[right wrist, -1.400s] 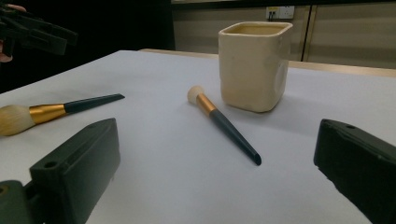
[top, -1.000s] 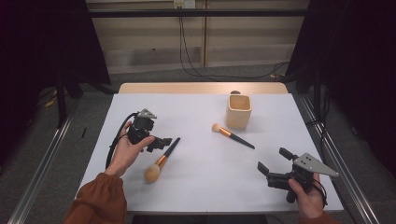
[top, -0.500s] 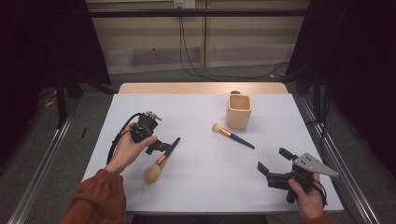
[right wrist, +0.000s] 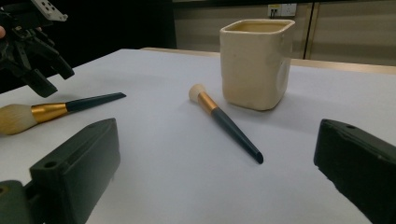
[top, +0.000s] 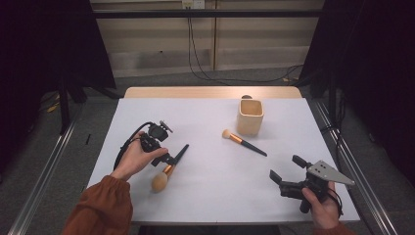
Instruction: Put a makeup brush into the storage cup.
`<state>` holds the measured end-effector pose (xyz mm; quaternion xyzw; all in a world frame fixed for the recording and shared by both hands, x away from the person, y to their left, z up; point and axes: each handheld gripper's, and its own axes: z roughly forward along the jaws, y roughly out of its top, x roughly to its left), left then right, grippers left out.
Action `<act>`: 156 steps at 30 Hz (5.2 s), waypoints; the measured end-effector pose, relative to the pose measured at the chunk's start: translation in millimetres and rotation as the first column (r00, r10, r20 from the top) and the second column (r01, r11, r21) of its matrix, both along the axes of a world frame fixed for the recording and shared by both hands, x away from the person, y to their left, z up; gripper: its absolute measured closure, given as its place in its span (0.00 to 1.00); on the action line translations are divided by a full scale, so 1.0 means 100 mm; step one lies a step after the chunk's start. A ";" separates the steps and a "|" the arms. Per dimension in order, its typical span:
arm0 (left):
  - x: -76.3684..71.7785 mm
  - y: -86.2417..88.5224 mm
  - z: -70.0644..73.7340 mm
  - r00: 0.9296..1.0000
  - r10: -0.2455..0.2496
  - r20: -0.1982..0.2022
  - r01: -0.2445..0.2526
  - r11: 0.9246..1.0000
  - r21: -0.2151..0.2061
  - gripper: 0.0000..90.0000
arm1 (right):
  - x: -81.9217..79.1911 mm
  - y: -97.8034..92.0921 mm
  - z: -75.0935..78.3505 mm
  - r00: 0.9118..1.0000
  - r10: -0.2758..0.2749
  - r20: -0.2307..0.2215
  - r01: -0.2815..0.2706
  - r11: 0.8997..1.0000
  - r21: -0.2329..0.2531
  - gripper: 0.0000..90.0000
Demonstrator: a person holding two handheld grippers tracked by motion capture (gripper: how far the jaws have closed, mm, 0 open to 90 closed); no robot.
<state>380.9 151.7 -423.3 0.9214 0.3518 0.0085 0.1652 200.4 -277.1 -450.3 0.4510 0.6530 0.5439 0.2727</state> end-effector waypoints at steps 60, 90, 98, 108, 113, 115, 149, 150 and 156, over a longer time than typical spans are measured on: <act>-0.10 -0.21 -0.21 0.975 0.042 -0.216 -0.008 0.988 0.155 0.72 | 0.00 0.02 -0.01 1.000 0.013 -0.017 -0.013 1.000 -0.009 0.00; -0.07 -0.05 -0.14 0.976 0.028 -0.218 -0.015 0.998 0.064 0.74 | 0.01 0.02 -0.02 1.000 0.011 -0.020 -0.012 1.000 -0.009 0.00; -0.08 0.04 -0.04 0.987 0.042 -0.154 -0.044 0.999 -0.008 0.74 | 0.01 0.02 -0.02 1.000 0.011 -0.020 -0.011 1.000 -0.010 0.00; -0.08 0.17 0.08 0.994 0.065 -0.088 -0.075 0.990 -0.121 0.74 | 0.01 0.02 -0.02 1.000 0.008 -0.020 -0.008 1.000 -0.006 0.00; -0.11 0.24 0.08 0.996 0.082 -0.045 -0.089 0.979 -0.182 0.74 | 0.01 0.02 -0.01 1.000 0.008 -0.020 -0.008 1.000 -0.002 0.00; -0.12 0.26 0.08 0.996 0.083 -0.021 -0.086 0.975 -0.204 0.74 | 0.01 0.02 -0.01 1.000 0.006 -0.020 -0.006 1.000 -0.002 0.00; -0.34 0.52 0.15 0.946 0.156 0.285 0.012 0.860 -0.511 0.74 | 0.02 0.02 -0.01 1.000 0.012 -0.017 -0.012 1.000 0.003 0.00; -0.35 0.51 0.16 0.945 0.152 0.288 0.018 0.859 -0.511 0.74 | 0.02 0.02 -0.01 1.000 0.012 -0.017 -0.012 1.000 0.003 0.00; -0.37 0.36 0.14 0.957 0.079 0.278 0.083 0.846 -0.526 0.74 | 0.01 0.02 -0.01 1.000 0.015 -0.016 -0.015 1.000 0.005 0.00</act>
